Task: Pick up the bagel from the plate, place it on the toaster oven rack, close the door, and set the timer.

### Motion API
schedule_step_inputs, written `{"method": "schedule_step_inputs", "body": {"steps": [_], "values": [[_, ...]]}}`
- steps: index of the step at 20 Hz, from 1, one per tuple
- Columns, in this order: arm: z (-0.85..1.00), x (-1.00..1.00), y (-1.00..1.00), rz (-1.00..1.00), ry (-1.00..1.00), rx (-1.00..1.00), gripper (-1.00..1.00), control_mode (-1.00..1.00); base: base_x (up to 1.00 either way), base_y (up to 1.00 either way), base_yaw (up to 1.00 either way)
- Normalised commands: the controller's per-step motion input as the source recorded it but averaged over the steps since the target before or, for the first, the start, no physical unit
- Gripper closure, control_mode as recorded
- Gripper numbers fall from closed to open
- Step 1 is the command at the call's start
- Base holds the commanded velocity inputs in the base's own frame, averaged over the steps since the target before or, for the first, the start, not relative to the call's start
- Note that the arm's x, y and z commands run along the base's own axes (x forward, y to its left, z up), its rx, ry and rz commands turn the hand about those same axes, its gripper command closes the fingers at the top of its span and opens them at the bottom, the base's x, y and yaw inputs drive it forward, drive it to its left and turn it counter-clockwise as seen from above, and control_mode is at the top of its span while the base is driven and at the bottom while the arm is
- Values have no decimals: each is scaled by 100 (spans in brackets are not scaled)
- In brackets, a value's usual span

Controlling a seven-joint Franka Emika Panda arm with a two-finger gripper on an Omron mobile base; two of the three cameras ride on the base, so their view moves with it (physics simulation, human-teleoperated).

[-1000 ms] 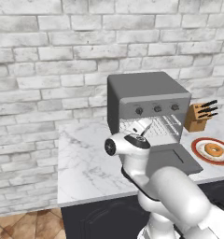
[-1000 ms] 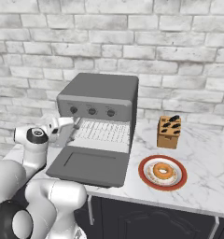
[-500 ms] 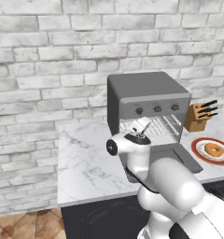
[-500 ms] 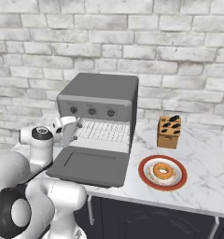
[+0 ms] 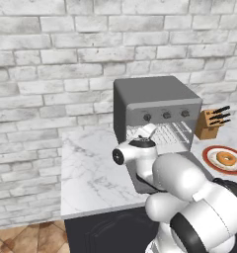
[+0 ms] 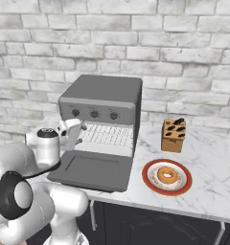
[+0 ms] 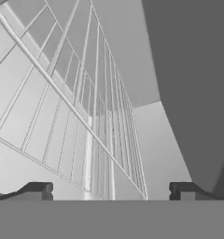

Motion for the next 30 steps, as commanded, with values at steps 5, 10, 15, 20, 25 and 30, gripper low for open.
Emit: {"method": "schedule_step_inputs", "body": {"steps": [5,10,15,20,25,30], "values": [[-17,19,0,3,0,-4,-100,-100,0,0,0],[-8,19,0,3,-1,-3,-100,-100,0,0,0],[-1,19,0,3,-2,-1,-100,-100,0,0,0],[0,20,0,3,-1,0,-100,-100,0,0,0],[0,22,0,3,0,0,-100,-100,0,0,0],[-4,25,0,3,0,0,-100,-100,0,0,0]]}}
